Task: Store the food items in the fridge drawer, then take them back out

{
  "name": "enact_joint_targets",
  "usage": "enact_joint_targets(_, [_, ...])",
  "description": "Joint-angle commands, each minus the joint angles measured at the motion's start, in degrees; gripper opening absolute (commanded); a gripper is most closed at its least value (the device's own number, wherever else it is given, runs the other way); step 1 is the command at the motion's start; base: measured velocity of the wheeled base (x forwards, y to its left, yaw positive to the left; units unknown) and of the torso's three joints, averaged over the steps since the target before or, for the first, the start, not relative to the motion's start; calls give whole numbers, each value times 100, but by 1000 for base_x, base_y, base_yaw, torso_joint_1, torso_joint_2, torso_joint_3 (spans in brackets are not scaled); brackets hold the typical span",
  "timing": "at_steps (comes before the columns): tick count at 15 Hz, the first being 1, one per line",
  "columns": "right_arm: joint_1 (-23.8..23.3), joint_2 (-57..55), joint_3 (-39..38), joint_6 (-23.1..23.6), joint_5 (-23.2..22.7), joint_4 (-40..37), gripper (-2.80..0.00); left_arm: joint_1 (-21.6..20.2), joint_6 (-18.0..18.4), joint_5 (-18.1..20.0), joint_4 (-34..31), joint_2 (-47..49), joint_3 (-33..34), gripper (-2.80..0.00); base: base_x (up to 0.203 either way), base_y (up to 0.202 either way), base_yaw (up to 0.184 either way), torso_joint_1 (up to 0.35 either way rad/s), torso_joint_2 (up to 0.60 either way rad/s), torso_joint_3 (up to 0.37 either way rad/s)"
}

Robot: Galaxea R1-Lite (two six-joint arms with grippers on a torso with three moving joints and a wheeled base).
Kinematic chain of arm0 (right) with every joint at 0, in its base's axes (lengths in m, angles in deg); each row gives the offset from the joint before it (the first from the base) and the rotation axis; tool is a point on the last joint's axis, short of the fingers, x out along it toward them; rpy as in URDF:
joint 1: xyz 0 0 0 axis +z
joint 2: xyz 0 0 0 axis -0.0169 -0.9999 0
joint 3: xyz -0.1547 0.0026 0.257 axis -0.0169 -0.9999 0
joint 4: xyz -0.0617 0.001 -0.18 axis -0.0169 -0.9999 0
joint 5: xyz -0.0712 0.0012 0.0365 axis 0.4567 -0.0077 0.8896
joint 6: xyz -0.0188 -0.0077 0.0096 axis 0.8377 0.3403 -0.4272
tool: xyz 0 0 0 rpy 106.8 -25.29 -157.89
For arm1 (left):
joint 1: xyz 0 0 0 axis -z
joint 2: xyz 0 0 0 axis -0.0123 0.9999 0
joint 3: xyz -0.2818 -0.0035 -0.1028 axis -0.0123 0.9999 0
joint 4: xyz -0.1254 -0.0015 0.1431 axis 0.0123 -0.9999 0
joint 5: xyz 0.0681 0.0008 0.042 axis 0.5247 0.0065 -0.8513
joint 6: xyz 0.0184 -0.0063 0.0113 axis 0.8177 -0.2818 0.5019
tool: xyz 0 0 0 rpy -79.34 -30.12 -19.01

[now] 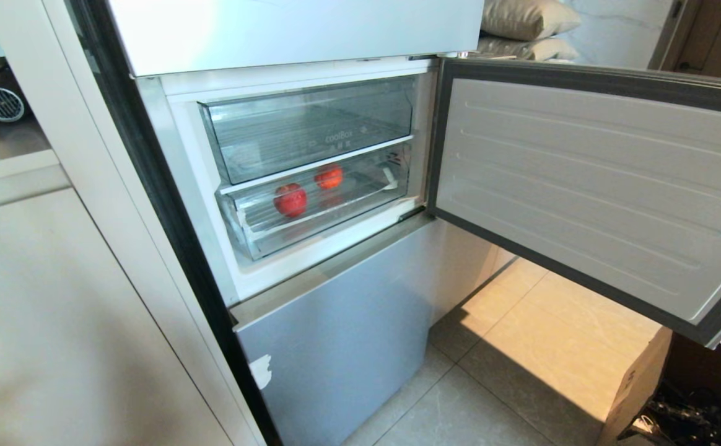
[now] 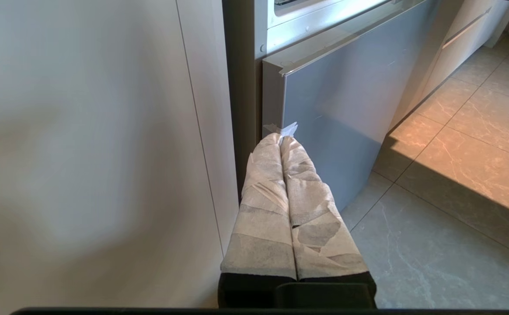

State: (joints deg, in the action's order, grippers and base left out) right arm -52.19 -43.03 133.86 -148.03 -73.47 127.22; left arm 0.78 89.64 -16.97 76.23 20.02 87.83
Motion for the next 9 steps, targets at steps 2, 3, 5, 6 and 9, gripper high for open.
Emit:
enact_joint_targets(2, [264, -166, 41, -76, -392, 14, -280, 1, -1, 0, 2, 2, 0, -280, 0, 0, 0, 0, 0, 0])
enact_joint_targets(3, [384, -152, 11, -96, -435, 14, -280, 1, -1, 0, 9, 2, 0, -280, 0, 0, 0, 0, 0, 0])
enact_joint_targets(5, [514, -17, -167, -92, -454, 14, -280, 1, -1, 0, 7, 2, 0, -280, 0, 0, 0, 0, 0, 0])
enact_joint_targets(6, [535, 88, -305, -91, -546, 14, -280, 1, -1, 0, 0, 2, 0, -280, 0, 0, 0, 0, 0, 0])
enact_joint_targets(9, [521, 866, -913, -83, -795, 30, -280, -6, -1, 0, 4, 2, 0, -280, 0, 0, 0, 0, 0, 0])
